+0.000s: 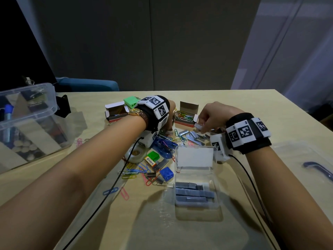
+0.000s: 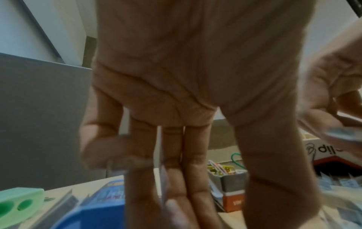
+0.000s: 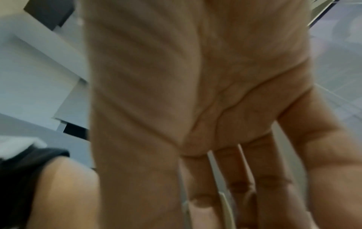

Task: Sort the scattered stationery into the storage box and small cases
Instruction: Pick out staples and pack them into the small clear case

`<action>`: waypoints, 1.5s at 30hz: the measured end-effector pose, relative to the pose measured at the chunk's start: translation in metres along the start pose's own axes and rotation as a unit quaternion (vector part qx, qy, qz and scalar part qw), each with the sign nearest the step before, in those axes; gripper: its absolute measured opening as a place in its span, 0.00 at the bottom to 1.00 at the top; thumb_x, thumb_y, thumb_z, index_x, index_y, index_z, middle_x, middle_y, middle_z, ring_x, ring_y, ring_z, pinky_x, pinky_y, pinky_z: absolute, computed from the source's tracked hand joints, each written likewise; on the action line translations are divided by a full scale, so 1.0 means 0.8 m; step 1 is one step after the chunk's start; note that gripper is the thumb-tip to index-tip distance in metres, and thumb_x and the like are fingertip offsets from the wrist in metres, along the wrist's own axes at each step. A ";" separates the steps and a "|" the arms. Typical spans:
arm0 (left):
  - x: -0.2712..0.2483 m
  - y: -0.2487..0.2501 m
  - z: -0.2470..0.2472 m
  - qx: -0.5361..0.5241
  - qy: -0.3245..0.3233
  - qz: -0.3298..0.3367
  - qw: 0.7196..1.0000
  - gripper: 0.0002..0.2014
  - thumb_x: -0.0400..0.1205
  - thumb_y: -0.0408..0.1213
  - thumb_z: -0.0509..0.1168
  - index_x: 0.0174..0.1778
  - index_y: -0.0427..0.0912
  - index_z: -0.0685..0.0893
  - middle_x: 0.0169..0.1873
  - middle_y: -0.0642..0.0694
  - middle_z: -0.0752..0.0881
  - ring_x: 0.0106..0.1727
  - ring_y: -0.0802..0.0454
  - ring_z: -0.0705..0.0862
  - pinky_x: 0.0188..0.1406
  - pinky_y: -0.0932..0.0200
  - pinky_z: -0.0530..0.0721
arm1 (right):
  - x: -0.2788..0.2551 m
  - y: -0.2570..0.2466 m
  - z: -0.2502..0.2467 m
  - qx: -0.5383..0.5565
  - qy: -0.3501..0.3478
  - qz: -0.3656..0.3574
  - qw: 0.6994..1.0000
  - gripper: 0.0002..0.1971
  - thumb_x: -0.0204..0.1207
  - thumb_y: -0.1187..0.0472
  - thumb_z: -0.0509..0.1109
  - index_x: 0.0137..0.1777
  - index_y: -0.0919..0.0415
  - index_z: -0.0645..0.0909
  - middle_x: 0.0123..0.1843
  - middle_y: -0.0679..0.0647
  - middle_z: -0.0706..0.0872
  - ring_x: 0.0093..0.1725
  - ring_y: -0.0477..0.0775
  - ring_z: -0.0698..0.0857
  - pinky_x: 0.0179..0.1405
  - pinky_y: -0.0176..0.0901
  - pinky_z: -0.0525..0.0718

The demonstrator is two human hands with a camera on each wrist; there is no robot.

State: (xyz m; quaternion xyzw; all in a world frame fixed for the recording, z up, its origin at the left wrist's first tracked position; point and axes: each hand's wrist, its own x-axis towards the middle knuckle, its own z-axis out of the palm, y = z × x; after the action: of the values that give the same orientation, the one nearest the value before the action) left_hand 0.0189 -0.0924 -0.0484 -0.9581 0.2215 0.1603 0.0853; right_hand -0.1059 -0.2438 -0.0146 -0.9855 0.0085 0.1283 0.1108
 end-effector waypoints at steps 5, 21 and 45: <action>-0.073 0.011 -0.018 -0.049 0.017 0.036 0.998 0.15 0.72 0.42 0.78 0.31 0.41 0.79 0.34 0.44 0.85 0.42 0.45 0.86 0.49 0.50 0.88 | -0.008 0.008 -0.015 0.083 0.086 -0.064 0.991 0.12 0.73 0.61 0.77 0.30 0.55 0.80 0.34 0.50 0.84 0.35 0.50 0.81 0.33 0.39 0.78; -0.145 -0.051 -0.004 -0.856 -0.033 0.073 0.511 0.10 0.69 0.34 0.70 0.44 0.35 0.82 0.38 0.40 0.90 0.31 0.56 0.89 0.20 0.73 0.81 | -0.036 -0.006 -0.042 0.277 0.151 -0.179 0.932 0.11 0.76 0.62 0.75 0.56 0.48 0.84 0.47 0.55 0.86 0.48 0.54 0.89 0.37 0.44 0.89; -0.156 -0.003 -0.002 -0.913 0.060 0.031 0.402 0.09 0.76 0.27 0.71 0.52 0.31 0.87 0.45 0.34 0.91 0.41 0.48 0.92 0.29 0.66 0.87 | -0.040 -0.026 -0.034 0.394 0.301 -0.234 0.836 0.12 0.69 0.65 0.80 0.51 0.64 0.87 0.47 0.53 0.92 0.45 0.49 0.92 0.48 0.37 0.89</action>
State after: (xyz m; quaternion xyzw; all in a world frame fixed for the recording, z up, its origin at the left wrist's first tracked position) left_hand -0.0857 -0.0411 -0.0040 -0.4661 -0.0229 0.2119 -0.8587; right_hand -0.1289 -0.2298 0.0239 -0.8208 -0.1398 -0.2189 0.5088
